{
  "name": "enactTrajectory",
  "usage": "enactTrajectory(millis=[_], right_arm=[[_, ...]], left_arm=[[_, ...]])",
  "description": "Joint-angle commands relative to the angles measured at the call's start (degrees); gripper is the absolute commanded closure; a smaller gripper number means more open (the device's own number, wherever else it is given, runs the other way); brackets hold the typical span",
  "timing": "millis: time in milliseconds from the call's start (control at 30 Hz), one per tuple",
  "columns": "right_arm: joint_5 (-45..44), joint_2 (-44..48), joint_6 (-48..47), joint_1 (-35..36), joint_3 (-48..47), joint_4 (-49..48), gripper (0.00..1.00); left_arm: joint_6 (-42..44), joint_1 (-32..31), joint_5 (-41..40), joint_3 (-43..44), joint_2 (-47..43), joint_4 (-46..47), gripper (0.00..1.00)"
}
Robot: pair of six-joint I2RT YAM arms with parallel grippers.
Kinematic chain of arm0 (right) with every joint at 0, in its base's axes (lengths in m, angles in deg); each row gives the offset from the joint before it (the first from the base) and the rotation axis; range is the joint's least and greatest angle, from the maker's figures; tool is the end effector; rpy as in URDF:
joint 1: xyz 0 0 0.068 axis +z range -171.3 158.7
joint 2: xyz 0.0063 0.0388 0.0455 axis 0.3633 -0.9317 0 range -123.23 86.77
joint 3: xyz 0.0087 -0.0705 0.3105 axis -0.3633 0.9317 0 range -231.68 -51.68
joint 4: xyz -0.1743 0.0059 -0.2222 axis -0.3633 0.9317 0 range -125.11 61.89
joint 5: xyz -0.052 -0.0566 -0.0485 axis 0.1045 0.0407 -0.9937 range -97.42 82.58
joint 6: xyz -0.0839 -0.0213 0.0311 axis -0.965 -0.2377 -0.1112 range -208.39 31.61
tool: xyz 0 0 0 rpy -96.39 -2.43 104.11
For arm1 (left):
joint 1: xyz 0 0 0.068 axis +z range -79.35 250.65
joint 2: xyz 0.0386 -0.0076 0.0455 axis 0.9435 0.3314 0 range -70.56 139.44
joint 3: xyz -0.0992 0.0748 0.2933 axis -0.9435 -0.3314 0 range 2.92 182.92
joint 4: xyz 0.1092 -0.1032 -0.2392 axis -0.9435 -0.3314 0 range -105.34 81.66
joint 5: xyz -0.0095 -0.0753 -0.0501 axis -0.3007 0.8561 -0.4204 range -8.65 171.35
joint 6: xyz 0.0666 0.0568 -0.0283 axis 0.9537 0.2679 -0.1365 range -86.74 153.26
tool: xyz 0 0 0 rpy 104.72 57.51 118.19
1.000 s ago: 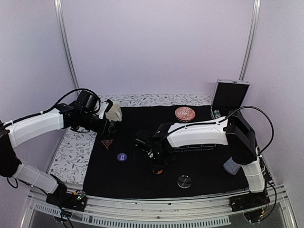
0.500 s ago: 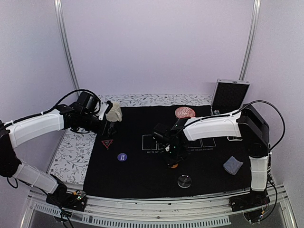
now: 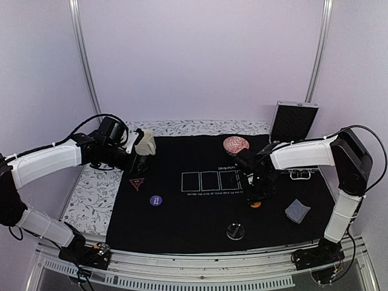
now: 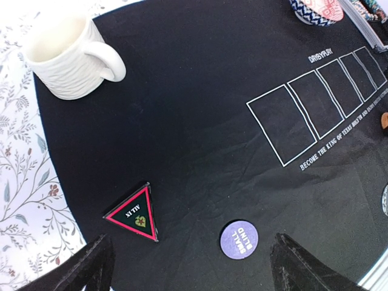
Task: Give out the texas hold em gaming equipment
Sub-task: Place the big blind button on the poker table mat.
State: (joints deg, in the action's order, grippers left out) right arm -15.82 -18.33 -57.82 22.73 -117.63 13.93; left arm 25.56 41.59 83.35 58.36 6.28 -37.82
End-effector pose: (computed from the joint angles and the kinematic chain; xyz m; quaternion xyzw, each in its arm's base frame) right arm 0.2608 0.2353 0.1359 -0.1157 0.9905 -0.0487 0.0569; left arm 0.2773 -0.1574 0.2533 0.1803 0.9248 -0.1211 0.3125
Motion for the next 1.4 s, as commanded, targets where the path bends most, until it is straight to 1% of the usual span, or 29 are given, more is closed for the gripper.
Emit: enactTrajectory(millis=[0,167,333,433,567,767,800,867,900,933,1033,1067,1100,1133,1233,1300,1367], right_arm=[[-2.8,4.29,0.7,-5.61,4.14,-1.09,0.59],[-3.55,8.17,-1.3,-14.06,7.76,-4.0,0.59],[-3.15,10.16,-4.52,-21.03,9.38,-7.17,0.6],[-2.06,9.83,-5.86,-22.63,9.36,-8.22,0.6],[-1.54,9.51,-6.68,-23.2,10.22,-8.08,0.6],[0.29,10.64,-7.68,-26.07,12.74,-8.38,0.58],[0.25,10.56,-7.85,-26.29,12.81,-8.38,0.57],[-0.12,10.22,-8.22,-26.37,12.64,-8.35,0.48],[-0.18,10.11,-8.28,-26.35,12.44,-8.28,0.42],[-0.21,9.95,-8.32,-26.36,12.22,-8.21,0.32],[-0.27,9.91,-8.67,-26.41,11.03,-7.51,0.15],[-0.38,10.0,-8.74,-26.39,10.61,-7.21,0.08],[-0.42,10.12,-8.89,-26.37,10.17,-6.88,0.03],[-0.5,10.29,-9.02,-26.33,9.76,-6.65,0.01],[-0.59,11.06,-9.57,-26.31,8.83,-6.0,0.01],[-0.59,11.5,-9.88,-26.31,8.22,-5.76,0.01],[-0.57,11.82,-10.3,-26.36,7.75,-5.55,0.01]], left_arm=[[0.69,0.49,-0.37,-0.68,-0.39,-0.06,0.09],[0.54,0.54,0.03,-1.02,-0.38,-0.06,0.09],[-1.08,0.36,1.52,-2.14,-0.4,-0.06,0.1],[-2.54,-0.28,2.65,-3.26,-0.17,-0.29,0.11],[-4.69,-2.7,2.79,-4.81,-0.02,-0.99,0.12],[-7.28,-5.48,2.67,-7.23,0.99,-1.11,0.1],[-7.59,-5.83,2.33,-7.53,1.42,-1.11,0.1],[-7.85,-6.23,1.68,-7.71,2.4,-1.11,0.09],[-7.85,-6.41,1.31,-7.71,3.01,-1.11,0.08],[-7.93,-6.52,1.04,-7.72,3.59,-1.11,0.07],[-8.11,-6.86,0.35,-7.63,6.13,-1.54,0.02],[-8.12,-6.95,0.67,-7.69,6.89,-1.43,0.02],[-8.18,-7.09,0.92,-7.78,7.57,-1.38,0.02],[-8.34,-7.33,0.94,-7.76,8.38,-1.26,0.02],[-8.73,-9.44,0.47,-7.48,10.79,-0.4,0.02],[-8.73,-10.75,0.77,-7.33,12.74,0.39,0.04],[-8.73,-11.44,1.02,-7.13,14.66,0.84,0.08]])
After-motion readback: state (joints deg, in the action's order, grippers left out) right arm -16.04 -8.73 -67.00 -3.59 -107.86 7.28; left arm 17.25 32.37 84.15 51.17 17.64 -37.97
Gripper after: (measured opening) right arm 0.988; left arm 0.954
